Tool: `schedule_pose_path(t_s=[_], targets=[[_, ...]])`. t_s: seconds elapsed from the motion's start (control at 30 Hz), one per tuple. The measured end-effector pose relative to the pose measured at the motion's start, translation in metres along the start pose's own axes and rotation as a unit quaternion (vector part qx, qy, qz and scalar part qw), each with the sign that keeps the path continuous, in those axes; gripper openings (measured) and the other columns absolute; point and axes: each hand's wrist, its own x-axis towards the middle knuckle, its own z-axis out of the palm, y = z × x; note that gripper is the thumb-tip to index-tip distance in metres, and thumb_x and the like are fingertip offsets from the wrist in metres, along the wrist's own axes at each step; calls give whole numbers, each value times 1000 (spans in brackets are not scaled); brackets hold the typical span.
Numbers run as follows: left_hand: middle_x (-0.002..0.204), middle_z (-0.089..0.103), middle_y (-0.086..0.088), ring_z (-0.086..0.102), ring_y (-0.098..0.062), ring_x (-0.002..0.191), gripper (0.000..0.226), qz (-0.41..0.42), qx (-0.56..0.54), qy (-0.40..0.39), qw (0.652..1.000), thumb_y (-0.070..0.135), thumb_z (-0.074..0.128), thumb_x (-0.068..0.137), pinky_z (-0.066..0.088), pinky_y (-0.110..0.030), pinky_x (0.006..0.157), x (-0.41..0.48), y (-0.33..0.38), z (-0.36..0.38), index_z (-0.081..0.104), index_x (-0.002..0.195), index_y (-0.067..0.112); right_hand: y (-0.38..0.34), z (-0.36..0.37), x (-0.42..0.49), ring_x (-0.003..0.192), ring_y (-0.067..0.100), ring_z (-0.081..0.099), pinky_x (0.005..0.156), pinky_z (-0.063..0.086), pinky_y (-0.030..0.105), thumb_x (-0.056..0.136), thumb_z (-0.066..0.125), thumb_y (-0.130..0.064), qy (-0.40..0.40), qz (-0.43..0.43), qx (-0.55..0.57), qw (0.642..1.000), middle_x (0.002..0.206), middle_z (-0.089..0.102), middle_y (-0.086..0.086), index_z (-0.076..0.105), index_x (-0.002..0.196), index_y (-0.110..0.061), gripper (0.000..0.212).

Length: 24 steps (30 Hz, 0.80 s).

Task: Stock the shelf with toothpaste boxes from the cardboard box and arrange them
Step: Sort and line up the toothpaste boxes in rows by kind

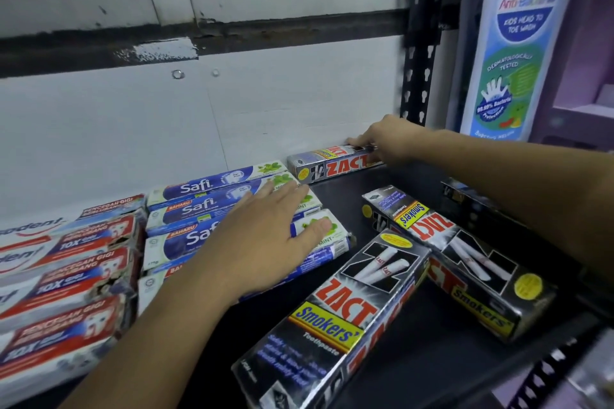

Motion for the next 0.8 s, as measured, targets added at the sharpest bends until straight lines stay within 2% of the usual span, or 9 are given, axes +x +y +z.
schedule_pose_path(t_s=[0.1,0.2,0.27,0.33,0.47,0.57,0.63,0.73,0.8], targets=[[164,4,15,0,-11,152,70,3,2,-2,1000,65,28,95,5,-35,121,1,-1,1,10,156,36,-2,-12,-10,121,32,50,93,40,35,97,56,-33,-19,-1,5,1000,142,53,10,27,153,-32,63],[164,4,14,0,-12,152,71,7,6,-2,1000,66,26,95,6,-38,123,3,-3,2,9,157,36,-6,-31,-33,129,29,48,103,38,35,93,63,-38,8,3,53,999,147,49,6,37,150,-30,64],[165,4,13,0,-12,152,72,10,7,0,1000,66,26,95,7,-38,123,3,-5,3,9,157,35,-9,-46,-57,120,23,57,96,42,30,91,65,-40,35,-4,80,996,139,57,3,50,142,-28,55],[165,5,12,0,-13,152,72,11,6,4,1000,67,27,94,7,-38,123,3,-6,4,10,157,34,-14,-58,-86,102,13,66,89,46,25,89,67,-41,50,-10,113,992,125,67,-4,60,133,-30,45],[165,8,11,1,-14,152,72,10,-6,5,1000,67,29,95,9,-40,122,2,-5,4,13,157,33,-25,-68,-150,81,-8,65,74,46,9,84,68,-48,55,7,147,988,99,74,-17,67,120,-41,37],[164,11,10,4,-16,152,71,17,-12,13,1000,66,31,95,11,-41,122,1,-4,3,16,156,32,-38,-68,-201,73,-9,64,74,51,15,77,70,-54,87,52,201,974,91,71,-27,67,117,-46,41],[164,14,8,7,-18,152,71,20,-13,14,1000,65,32,95,14,-42,121,1,-4,3,18,156,31,-51,-62,-236,71,-7,63,71,49,16,74,69,-58,119,94,229,962,85,69,-29,67,115,-46,42],[162,23,6,21,-22,149,74,22,-20,20,999,67,33,92,23,-46,119,1,-4,3,21,155,30,-76,-44,-271,69,-2,60,66,45,22,71,55,-74,112,121,189,968,72,65,-23,60,121,-53,54],[162,24,6,22,-23,148,73,20,-24,19,999,67,33,92,24,-46,118,0,-4,3,20,155,32,-89,-29,-279,72,2,60,66,43,24,69,46,-81,107,130,183,969,76,66,-20,57,125,-54,63]])
